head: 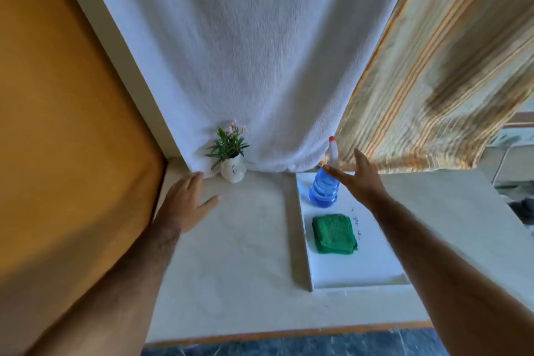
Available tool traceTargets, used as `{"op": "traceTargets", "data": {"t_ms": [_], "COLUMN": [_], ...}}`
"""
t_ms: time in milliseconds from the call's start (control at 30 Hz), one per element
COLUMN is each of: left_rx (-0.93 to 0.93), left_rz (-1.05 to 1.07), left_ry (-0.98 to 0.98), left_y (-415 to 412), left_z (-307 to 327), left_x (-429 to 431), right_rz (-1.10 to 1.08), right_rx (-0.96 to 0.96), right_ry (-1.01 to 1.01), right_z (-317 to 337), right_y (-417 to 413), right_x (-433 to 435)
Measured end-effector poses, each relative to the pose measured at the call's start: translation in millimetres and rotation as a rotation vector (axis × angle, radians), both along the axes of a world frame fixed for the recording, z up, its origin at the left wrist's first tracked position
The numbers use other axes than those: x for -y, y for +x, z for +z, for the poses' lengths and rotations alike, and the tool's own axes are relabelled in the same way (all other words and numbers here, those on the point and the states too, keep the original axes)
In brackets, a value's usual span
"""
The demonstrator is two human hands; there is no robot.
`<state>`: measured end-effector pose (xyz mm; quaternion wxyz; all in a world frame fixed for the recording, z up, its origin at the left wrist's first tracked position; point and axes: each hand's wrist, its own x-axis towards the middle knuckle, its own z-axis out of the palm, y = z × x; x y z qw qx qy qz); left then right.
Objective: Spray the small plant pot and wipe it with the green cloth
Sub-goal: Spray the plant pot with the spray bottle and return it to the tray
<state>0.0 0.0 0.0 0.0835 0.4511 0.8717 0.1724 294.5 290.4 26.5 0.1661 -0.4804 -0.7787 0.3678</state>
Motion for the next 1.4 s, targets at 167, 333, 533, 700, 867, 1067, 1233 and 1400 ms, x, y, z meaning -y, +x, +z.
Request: {"op": "traceTargets", "data": {"t_ms": [167,333,533,700,867,1067,1233,1400], "left_rx": [0.102,0.105,0.053,0.018,-0.009,-0.059,-0.088,-0.115], "left_rz": [0.025,0.001,-0.017,-0.017,-0.029,-0.032,-0.024,-0.018], "left_ry": [-0.216,-0.314,-0.28,-0.27,-0.271,-0.282,-0.27,-0.207], "left_y": [19.9,26.1,30.6,30.7,34.2,32.3,32.0,34.9], "left_z": [-68.1,-125.8,-159.1,-168.1,-169.2,-178.2,-184.7,-186.3], "left_x": [12.7,28.1,37.7,40.8,39.9,41.1,44.4,46.0], "right_rz": [-0.095,-0.079,-0.059,-0.102,-0.123,-0.252,-0.213,0.071], "right_rx": [-0.203,-0.371,-0.389,-0.498,-0.495,-0.533,-0.582,-0.562], "right_ry": [-0.103,-0.099,0.031,0.02,0.005,-0.027,0.015,0.062], "right_z": [-40.7,-59.9,-70.1,-78.2,-84.2,-80.9,-49.5,-17.3], "right_y": [-13.1,-35.6,-51.5,-61.2,-56.9,-60.2,-67.4,-101.9], "right_x": [-10.2,-21.9,-24.6,-21.5,-21.1,-16.8,-20.6,7.7]}}
